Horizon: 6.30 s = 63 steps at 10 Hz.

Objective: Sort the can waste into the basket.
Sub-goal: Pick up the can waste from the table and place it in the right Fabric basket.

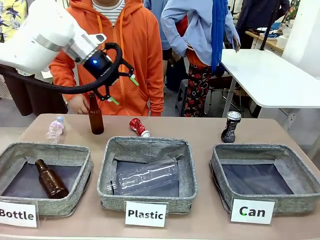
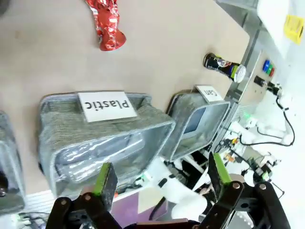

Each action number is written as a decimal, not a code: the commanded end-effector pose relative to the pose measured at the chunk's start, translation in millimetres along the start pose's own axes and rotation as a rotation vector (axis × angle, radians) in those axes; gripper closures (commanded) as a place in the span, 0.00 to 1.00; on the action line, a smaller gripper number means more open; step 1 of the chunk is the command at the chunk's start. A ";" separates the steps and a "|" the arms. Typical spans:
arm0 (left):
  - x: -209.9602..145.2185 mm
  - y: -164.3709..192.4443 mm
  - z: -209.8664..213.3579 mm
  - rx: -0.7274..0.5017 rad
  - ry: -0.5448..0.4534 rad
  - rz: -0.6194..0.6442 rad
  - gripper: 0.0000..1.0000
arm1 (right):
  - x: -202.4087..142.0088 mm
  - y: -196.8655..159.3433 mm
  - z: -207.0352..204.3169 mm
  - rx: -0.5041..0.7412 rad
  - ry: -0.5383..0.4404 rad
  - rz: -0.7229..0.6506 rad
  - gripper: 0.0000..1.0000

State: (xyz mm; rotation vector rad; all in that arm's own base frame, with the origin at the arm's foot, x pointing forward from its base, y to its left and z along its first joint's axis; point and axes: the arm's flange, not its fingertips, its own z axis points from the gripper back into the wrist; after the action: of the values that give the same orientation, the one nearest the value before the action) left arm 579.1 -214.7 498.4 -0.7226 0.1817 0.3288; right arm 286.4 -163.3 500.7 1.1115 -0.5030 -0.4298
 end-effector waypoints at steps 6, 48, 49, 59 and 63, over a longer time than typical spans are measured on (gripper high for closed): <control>-8.4 -55.7 -103.7 0.363 -0.481 -0.010 0.00 | 1.4 -0.6 -1.2 0.032 -0.013 0.023 0.00; -128.1 21.5 127.2 0.204 -0.440 0.282 0.00 | 1.4 -0.6 -1.2 0.032 -0.013 0.023 0.00; -109.7 -7.0 87.4 0.272 -0.456 0.230 0.00 | 1.4 -0.6 -1.2 0.032 -0.013 0.023 0.00; -48.6 -81.9 -96.2 0.570 -0.156 -0.523 0.00 | 1.4 -0.6 -1.2 0.032 -0.013 0.023 0.00; -34.9 -85.5 -104.9 0.538 -0.270 -0.448 0.00 | 1.4 -0.6 -1.2 0.032 -0.013 0.023 0.00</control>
State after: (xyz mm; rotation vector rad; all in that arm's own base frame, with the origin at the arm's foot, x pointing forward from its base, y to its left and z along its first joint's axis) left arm 567.0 -356.5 492.6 -0.1666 -0.0941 -0.1263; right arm 286.9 -164.2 501.7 1.1113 -0.5030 -0.4299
